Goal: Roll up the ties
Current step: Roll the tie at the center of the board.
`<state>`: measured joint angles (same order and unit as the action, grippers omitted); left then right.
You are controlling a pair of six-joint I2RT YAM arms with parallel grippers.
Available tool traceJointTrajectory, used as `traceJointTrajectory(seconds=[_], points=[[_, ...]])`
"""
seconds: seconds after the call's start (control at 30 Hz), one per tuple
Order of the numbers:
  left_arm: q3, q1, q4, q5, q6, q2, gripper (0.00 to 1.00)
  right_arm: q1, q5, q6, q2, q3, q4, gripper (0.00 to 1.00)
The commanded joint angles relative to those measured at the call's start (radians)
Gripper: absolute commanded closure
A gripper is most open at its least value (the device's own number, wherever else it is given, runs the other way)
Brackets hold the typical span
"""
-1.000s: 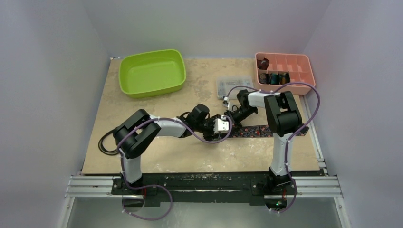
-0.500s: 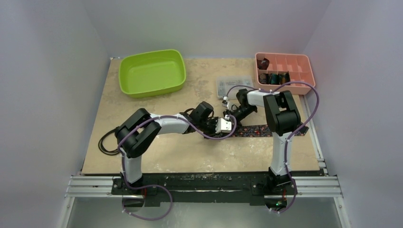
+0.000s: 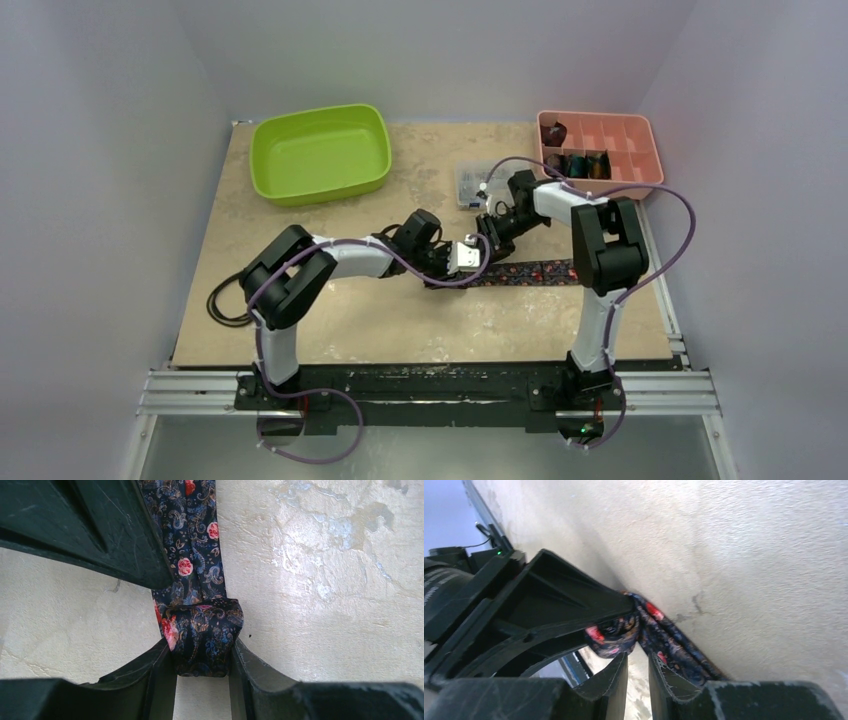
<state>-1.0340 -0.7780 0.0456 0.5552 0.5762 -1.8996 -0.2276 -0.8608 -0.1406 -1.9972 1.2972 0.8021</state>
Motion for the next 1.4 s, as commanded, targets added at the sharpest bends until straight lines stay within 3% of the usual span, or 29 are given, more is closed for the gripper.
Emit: traceJointTrajectory(seconds=[0.0, 0.27, 0.37, 0.5, 0.67, 0.87, 0.93, 0.97, 1.0, 1.03, 1.2, 1.37], points=[[0.029, 0.029, -0.083, -0.003, -0.049, -0.045, 0.91, -0.001, 0.097, 0.019, -0.037, -0.017, -0.06, 0.79], [0.038, 0.07, 0.009, -0.004, -0.225, 0.023, 0.89, -0.001, 0.279, -0.017, -0.096, -0.049, -0.094, 0.84], [0.018, 0.07, -0.025, -0.014, -0.228, 0.024, 0.88, -0.001, 0.297, -0.022, -0.097, -0.049, -0.105, 0.84], [0.001, 0.063, -0.109, -0.055, -0.161, -0.031, 0.87, 0.0, 0.274, -0.032, -0.08, -0.025, -0.107, 0.84], [0.019, 0.057, -0.149, -0.089, -0.119, -0.047, 0.85, 0.0, 0.129, -0.035, 0.042, -0.003, -0.105, 0.74], [0.041, 0.054, -0.135, -0.108, -0.107, -0.039, 0.84, 0.001, 0.103, 0.04, 0.309, -0.082, -0.244, 0.47], [0.045, 0.054, -0.128, -0.112, -0.106, -0.036, 0.84, 0.001, 0.21, 0.102, 0.445, -0.179, -0.371, 0.24], [0.047, 0.053, -0.126, -0.115, -0.105, -0.034, 0.84, 0.0, 0.286, 0.201, 0.486, -0.234, -0.458, 0.08], [0.046, 0.052, -0.124, -0.114, -0.107, -0.034, 0.84, 0.005, 0.315, 0.28, 0.507, -0.274, -0.514, 0.02], [0.049, 0.052, -0.123, -0.113, -0.108, -0.034, 0.84, 0.015, 0.289, 0.279, 0.505, -0.291, -0.522, 0.01], [0.052, 0.052, -0.121, -0.109, -0.102, -0.034, 0.84, 0.027, -0.015, 0.204, 0.316, -0.245, -0.347, 0.25], [0.052, 0.052, -0.12, -0.11, -0.102, -0.037, 0.84, 0.027, -0.091, 0.357, 0.31, -0.343, -0.524, 0.4]])
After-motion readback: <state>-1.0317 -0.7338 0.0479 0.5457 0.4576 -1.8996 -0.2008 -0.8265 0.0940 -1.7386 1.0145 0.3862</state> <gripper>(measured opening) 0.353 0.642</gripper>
